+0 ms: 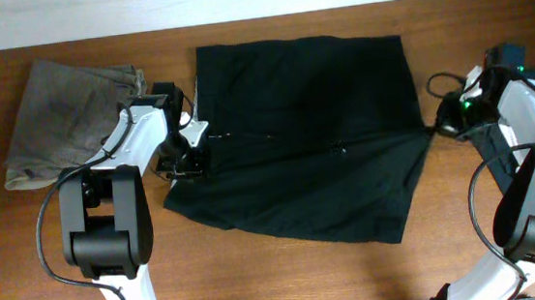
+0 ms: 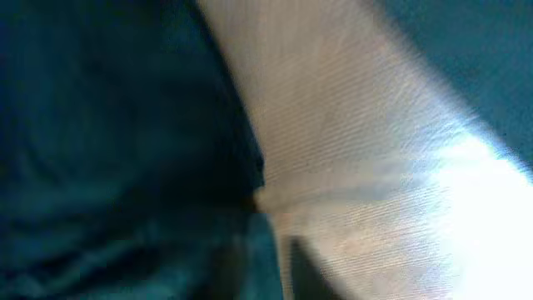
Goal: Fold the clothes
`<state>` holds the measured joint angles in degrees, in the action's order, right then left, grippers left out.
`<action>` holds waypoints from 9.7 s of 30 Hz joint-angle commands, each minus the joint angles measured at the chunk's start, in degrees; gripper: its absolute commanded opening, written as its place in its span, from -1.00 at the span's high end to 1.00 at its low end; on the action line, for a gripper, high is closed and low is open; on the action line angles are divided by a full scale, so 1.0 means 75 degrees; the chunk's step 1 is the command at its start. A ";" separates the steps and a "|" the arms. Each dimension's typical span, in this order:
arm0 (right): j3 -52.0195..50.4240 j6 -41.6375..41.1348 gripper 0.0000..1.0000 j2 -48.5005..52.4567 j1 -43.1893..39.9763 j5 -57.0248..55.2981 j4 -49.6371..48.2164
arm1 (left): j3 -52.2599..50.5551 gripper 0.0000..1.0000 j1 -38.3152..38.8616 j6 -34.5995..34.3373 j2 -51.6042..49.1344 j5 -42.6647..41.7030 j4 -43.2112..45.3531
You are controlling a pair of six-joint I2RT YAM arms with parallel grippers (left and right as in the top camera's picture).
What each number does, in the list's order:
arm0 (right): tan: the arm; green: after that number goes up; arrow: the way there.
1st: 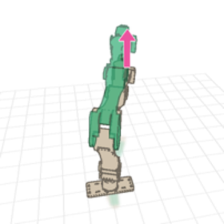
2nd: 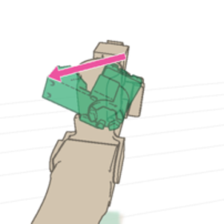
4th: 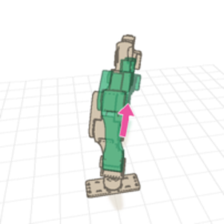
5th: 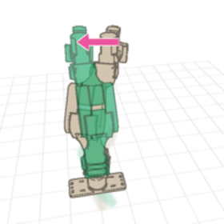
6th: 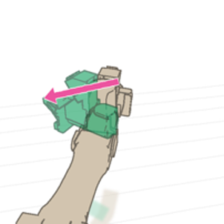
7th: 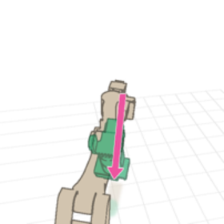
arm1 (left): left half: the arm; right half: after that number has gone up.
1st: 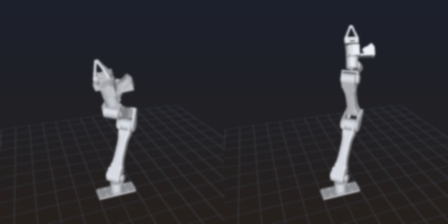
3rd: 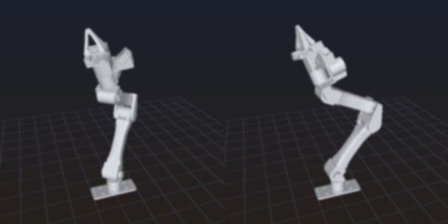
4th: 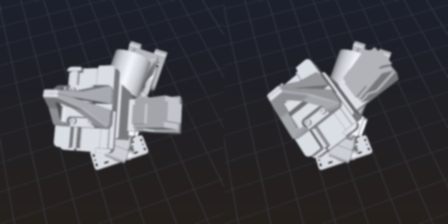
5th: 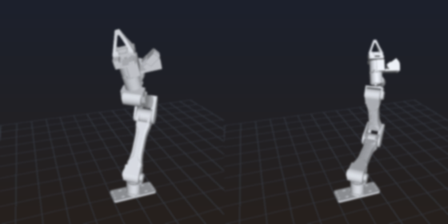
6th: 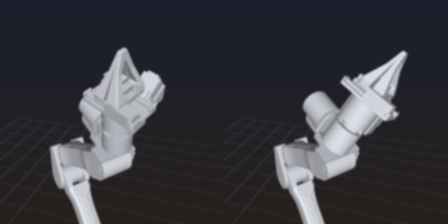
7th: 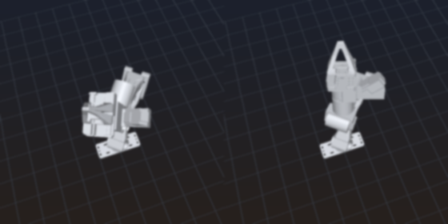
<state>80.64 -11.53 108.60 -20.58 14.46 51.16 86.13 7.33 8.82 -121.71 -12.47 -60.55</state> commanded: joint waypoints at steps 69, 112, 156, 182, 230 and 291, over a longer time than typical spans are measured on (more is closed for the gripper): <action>-0.4951 0.0187 -0.14 -0.0889 0.0458 0.1982 0.1422 | -0.0020 -0.13 -0.1201 0.0149 0.0490 0.0251 -0.1798; -0.4846 0.0297 -0.13 -0.1105 0.0434 0.1786 0.1274 | -0.3879 0.52 -0.2562 -0.2999 0.1848 -0.1620 0.2180; -0.4762 -0.1833 0.92 -0.2943 0.1792 0.0475 0.1644 | -0.3879 0.96 -0.2028 -0.2938 0.3246 -0.2136 0.2154; 0.2229 -0.0726 0.92 -0.4144 0.1786 -0.0172 0.5954 | -0.3182 0.99 -0.2034 -0.2282 0.9296 0.0050 -0.0918; 0.0475 0.1617 -0.24 0.0944 0.2066 0.1306 -0.2363 | -0.2226 0.01 -0.2049 -0.0388 0.2116 -0.0694 0.3963; 0.0702 -0.0154 0.32 0.0810 0.1236 -0.2279 0.3468 | -0.2084 0.58 -0.2151 -0.0425 0.2165 0.0560 0.1078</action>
<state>83.26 -13.04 115.11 -11.29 -0.03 75.31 64.47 -8.67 6.35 -106.61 -6.81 -48.84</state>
